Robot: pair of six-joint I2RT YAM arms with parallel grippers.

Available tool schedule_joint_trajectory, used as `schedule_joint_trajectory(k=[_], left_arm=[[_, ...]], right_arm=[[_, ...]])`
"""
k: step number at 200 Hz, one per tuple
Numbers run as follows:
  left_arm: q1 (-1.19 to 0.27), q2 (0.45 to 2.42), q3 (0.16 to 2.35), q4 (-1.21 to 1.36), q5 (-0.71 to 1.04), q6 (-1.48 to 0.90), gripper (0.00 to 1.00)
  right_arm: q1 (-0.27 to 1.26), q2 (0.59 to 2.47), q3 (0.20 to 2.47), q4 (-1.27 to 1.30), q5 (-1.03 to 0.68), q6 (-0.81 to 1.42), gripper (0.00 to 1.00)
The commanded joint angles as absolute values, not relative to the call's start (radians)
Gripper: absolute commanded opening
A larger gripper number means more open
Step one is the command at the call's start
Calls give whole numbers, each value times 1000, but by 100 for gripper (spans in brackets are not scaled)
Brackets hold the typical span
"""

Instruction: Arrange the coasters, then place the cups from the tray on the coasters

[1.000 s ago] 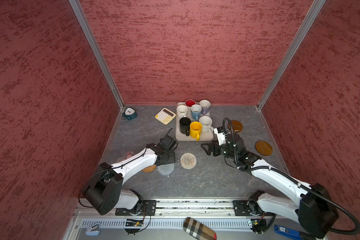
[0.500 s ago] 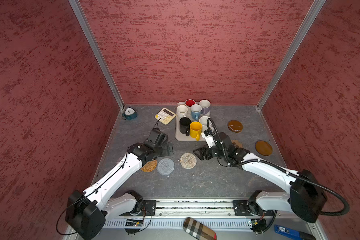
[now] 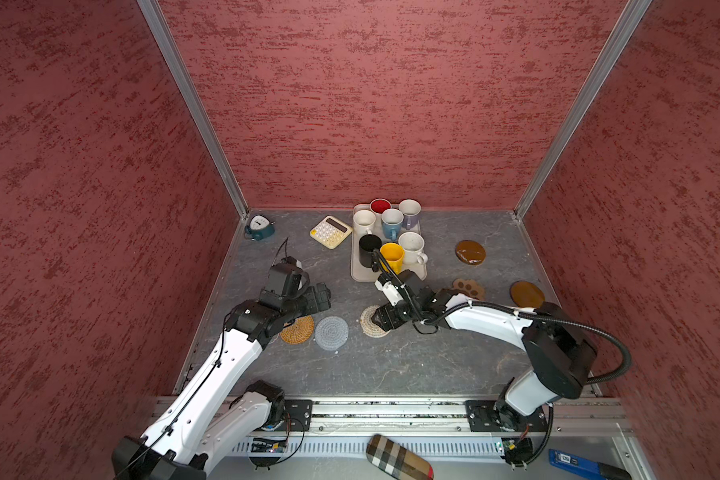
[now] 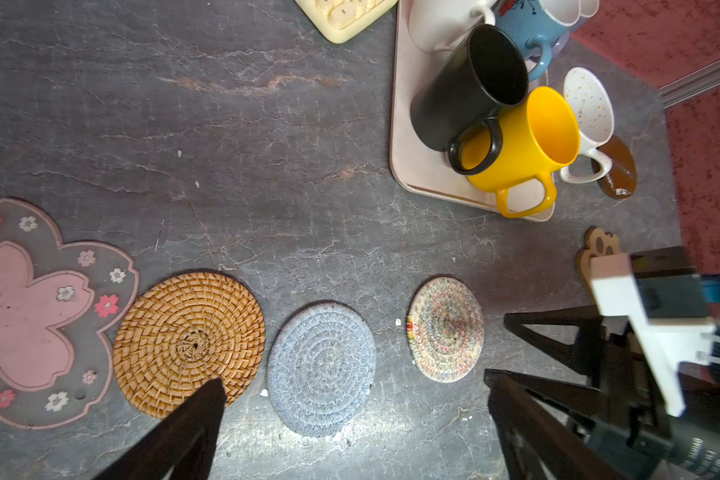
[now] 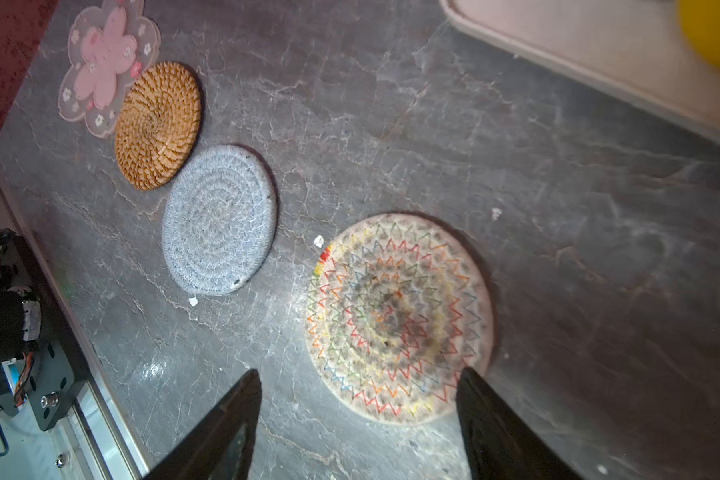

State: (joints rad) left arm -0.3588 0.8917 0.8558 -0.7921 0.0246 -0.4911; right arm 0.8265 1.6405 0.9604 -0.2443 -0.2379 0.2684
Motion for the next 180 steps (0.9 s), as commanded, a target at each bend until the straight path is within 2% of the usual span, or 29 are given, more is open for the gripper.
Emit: schedule_joint_trajectory(k=[1,41,180], left_arm=[[-346,874,863,-798,53,-464,100],[-330,862,853,-794,67,-457,100],[-324,848,851,-779,71,-471,99]], right_arm=[[850,1671,993,-271,-216,251,73],[857,1699,965,-212,-270,288,73],[859,1804,997,-124,-289,304,71]])
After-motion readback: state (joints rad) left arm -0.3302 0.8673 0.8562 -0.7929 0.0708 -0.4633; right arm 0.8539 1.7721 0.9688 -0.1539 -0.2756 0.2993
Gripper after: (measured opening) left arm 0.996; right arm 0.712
